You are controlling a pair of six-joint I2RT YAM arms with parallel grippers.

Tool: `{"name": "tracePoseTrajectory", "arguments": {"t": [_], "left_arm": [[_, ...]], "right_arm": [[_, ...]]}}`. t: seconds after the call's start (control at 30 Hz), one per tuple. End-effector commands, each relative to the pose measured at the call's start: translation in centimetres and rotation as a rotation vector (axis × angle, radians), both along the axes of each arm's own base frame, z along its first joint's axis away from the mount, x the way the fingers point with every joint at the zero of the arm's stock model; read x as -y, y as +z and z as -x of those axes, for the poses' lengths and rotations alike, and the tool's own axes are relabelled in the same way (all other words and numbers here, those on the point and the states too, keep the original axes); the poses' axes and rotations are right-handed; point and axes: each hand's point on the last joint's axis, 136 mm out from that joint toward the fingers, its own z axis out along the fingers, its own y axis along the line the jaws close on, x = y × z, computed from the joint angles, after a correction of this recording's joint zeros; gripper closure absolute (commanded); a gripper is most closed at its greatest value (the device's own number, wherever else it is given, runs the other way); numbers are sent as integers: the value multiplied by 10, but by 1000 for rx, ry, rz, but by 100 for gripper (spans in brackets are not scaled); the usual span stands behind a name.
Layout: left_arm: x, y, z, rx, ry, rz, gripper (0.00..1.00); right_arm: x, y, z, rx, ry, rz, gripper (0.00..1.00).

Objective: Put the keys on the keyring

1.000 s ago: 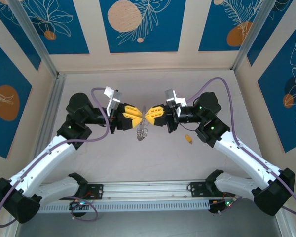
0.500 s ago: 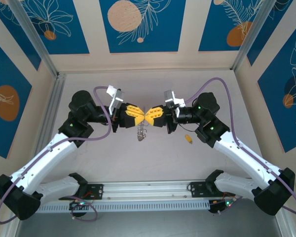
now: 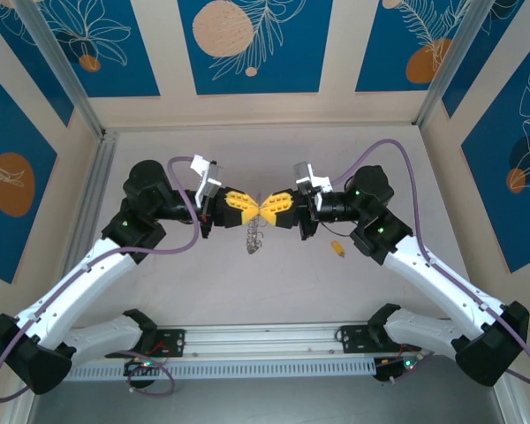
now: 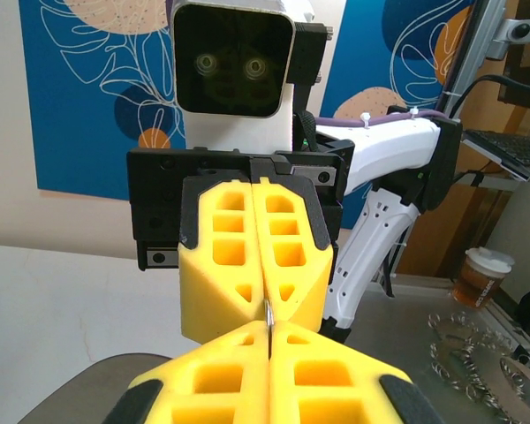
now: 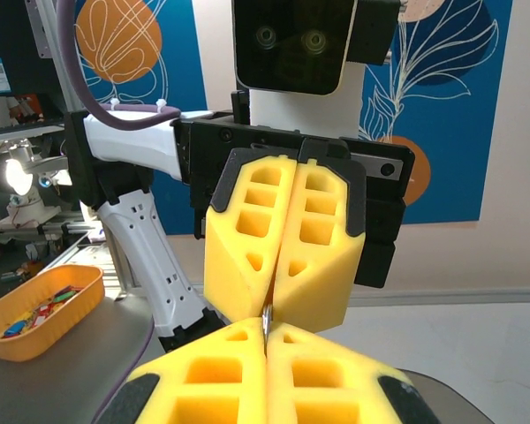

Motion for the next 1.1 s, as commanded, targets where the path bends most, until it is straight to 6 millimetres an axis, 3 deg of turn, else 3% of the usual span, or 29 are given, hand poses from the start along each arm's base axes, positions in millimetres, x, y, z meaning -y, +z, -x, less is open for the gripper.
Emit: {"name": "tracePoseTrajectory", "arguments": {"t": [0.0,0.1,0.23,0.4,0.67,1.07], "left_arm": [[1,5,13,30,-43,11,100],[0,9,13,45,-30,19,100],[1,10,12,49,-30,20,100],[1,12,11,48,-30,32,100],[-1,20,16,61,-43,47,100],[-7,44,30,83,-128,145,100]], "right_arm": [[5,21,10,61,-5,-40,96],[6,17,8,42,-30,-31,80],[11,14,6,30,-74,-24,70],[19,12,3,26,-121,-21,78],[39,9,-10,2,-231,8,69],[34,11,11,9,-123,7,69]]}}
